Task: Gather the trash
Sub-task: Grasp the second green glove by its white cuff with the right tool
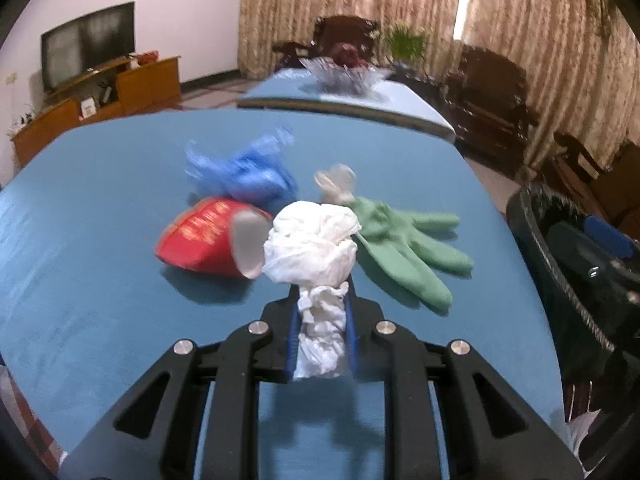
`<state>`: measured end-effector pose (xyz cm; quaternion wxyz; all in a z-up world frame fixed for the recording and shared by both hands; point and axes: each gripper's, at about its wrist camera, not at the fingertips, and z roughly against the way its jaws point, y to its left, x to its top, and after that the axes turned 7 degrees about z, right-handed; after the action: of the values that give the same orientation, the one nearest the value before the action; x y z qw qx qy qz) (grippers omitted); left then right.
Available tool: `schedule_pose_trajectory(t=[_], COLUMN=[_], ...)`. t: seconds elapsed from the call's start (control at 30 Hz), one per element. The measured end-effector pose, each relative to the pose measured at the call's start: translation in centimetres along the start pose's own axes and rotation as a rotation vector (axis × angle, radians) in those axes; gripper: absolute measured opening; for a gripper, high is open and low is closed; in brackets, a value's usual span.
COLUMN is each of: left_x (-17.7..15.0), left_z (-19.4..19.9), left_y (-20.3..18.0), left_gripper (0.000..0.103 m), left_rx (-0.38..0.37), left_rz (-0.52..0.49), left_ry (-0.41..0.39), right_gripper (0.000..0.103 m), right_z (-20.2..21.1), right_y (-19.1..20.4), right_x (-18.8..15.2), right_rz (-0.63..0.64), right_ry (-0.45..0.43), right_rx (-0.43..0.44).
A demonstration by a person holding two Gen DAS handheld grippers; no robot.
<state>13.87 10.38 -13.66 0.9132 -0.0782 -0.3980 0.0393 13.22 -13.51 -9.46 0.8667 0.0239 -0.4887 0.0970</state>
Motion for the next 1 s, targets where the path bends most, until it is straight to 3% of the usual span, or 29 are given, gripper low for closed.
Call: schedule_pose_trajectory(t=[0.27,0.5,0.8,1.0], left_x=[2.3,3.3,3.9,3.8], left_z=[1.0,0.1,-0.7,-1.5], left_y=[3.0,4.7,7.1,8.0], left_gripper=[0.018,0.018,0.018,0.018], left_rx=[0.068,0.102,0.130,0.142], left_rz=[0.048,0.074,0.113,0.121], left_ry=[-0.063,-0.073,-0.075,-0.059], right_gripper=[0.097,0.095,0.084,0.067], right_z=[-3.2,-7.4,-12.7,-15.3], right_y=[2.6,4.8,7.4,8.5], right_x=[2.0,3.2,3.7,3.2], right_rz=[0.015,0.031,0.088,0.132], right_ry=[-0.011,0.016,0.103,0.212], right_rx=[0.076,0.119,0.167,0.183])
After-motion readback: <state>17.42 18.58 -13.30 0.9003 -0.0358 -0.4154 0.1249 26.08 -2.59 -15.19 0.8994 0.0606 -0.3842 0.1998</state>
